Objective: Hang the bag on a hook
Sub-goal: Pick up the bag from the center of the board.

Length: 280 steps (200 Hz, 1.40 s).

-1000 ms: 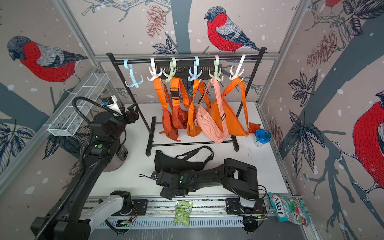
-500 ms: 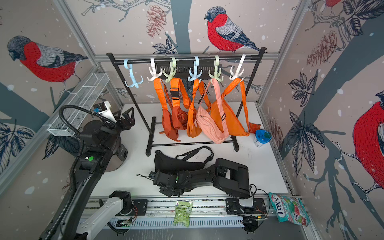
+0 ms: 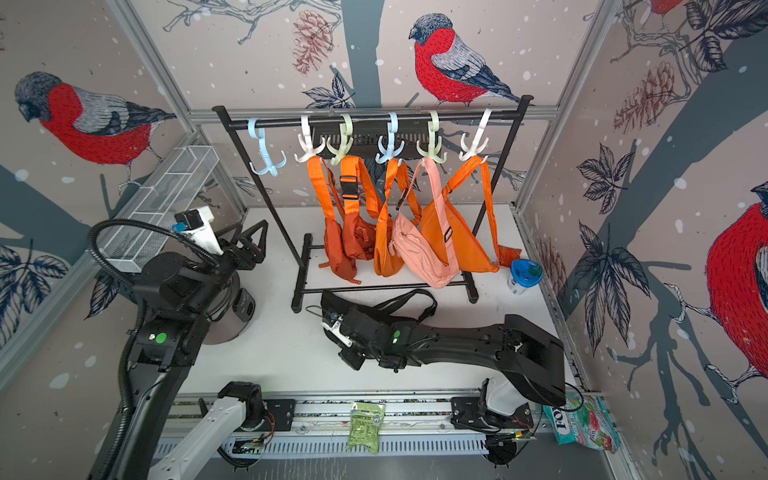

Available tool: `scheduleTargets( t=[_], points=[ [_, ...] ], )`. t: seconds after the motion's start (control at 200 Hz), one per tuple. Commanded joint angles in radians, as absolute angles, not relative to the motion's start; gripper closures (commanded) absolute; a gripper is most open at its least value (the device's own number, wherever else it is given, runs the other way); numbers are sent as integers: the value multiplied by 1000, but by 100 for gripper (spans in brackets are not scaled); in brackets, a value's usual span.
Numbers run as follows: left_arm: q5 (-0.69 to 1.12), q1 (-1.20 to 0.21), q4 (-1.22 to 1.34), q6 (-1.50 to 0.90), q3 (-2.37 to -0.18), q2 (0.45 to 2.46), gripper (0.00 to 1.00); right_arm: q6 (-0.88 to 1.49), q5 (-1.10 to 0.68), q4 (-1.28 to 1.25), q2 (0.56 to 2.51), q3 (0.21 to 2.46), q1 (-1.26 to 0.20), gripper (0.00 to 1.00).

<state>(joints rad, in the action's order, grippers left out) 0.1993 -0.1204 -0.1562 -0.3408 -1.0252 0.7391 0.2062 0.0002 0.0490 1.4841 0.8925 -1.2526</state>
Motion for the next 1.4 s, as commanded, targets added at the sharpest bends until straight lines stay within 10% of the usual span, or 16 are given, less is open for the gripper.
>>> scheduleTargets(
  t=[0.0,0.355,1.146,1.396],
  points=[
    [307,-120,-153,-378,-1031,733,21,211,-61,-54,1387,866,-1218,97],
    [472,-148,-147,-524,-1039,779,24,217,-68,-161,1067,796,-1136,97],
    [292,-850,-175,-479,-1250,1104,30,119,211,-268,859,819,-1185,96],
    [285,-884,-231,-439,-1349,1205,57,40,359,-291,886,841,-1317,96]
  ],
)
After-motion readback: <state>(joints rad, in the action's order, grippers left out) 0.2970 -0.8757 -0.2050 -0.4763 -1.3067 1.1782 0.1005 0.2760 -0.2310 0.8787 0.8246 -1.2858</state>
